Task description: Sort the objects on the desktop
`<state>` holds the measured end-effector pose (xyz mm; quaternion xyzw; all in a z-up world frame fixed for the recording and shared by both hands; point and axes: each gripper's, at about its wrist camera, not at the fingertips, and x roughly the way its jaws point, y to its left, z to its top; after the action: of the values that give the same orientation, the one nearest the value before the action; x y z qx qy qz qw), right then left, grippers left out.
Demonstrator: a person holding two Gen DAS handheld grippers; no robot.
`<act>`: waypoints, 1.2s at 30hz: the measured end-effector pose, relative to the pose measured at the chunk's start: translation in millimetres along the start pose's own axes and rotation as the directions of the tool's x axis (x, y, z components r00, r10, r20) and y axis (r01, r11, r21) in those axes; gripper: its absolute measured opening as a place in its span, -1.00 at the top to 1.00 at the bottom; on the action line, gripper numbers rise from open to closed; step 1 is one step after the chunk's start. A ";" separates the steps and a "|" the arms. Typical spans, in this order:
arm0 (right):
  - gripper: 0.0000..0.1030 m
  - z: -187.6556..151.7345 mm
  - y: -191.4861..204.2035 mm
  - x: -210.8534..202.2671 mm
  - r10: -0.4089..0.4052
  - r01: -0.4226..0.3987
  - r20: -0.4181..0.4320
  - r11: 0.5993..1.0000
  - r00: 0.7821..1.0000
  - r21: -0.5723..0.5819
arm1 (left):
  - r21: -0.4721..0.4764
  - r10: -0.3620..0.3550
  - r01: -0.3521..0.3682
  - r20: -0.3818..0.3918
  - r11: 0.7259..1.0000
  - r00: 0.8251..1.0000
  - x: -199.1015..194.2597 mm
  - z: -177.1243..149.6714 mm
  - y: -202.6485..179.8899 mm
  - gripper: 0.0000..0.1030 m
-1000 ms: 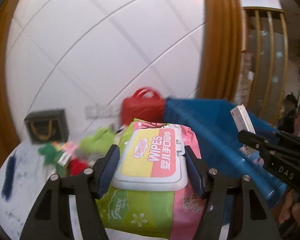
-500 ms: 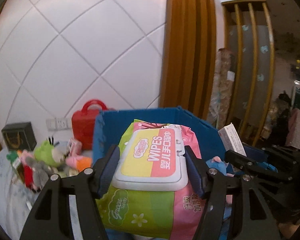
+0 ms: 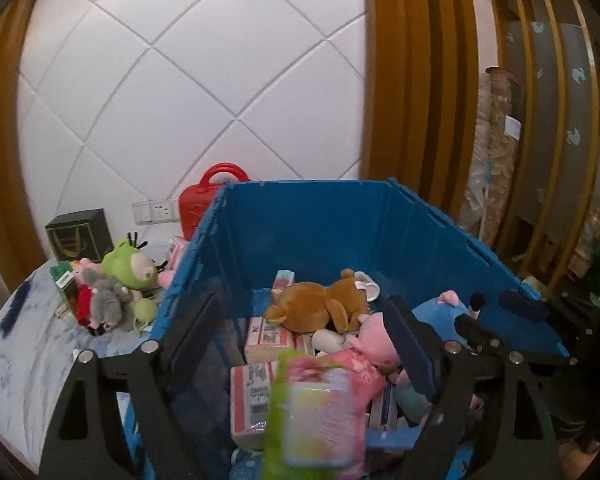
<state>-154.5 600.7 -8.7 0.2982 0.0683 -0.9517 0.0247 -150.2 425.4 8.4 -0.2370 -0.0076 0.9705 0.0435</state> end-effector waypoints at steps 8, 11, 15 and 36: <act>-0.99 -3.5 4.4 -12.8 0.008 -0.008 -0.014 1.000 1.000 -0.007 | -0.033 0.015 -0.018 -0.082 0.999 0.997 -8.1 -5.5 14.5 -0.63; -0.99 -4.3 8.1 -16.7 0.026 -0.025 -0.049 1.000 0.998 0.008 | -0.014 0.050 -0.051 -0.092 0.999 0.995 -15.5 -7.0 18.3 -0.63; -0.99 -5.2 11.9 -27.5 0.027 -0.026 -0.061 0.999 0.998 0.019 | -0.031 0.008 -0.010 -0.084 0.999 0.996 -30.9 -7.1 27.2 -0.63; -0.99 10.6 36.6 -91.2 -0.025 0.026 -0.014 0.999 1.000 0.031 | 0.010 0.011 -0.010 -0.118 1.000 0.993 -69.1 -2.5 41.7 -0.63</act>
<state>-82.4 563.5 47.8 0.3042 0.0573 -0.9508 0.0073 -91.4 377.7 36.4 -0.2937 0.0008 0.9551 0.0401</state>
